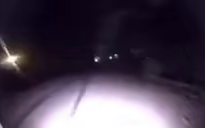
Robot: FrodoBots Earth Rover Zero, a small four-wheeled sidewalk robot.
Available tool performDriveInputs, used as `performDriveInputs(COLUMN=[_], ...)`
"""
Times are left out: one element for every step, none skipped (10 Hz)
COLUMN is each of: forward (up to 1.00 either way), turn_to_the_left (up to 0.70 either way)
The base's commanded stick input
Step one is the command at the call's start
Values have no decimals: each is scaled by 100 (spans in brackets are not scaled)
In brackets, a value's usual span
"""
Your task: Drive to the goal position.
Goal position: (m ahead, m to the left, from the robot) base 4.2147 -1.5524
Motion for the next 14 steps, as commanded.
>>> performDriveInputs(forward=[100,100,100,100,100,100,100,100,100,100,100,100,100,100], turn_to_the_left=[0,0,0,0,0,0,0,0,0,0,0,0,0,0])
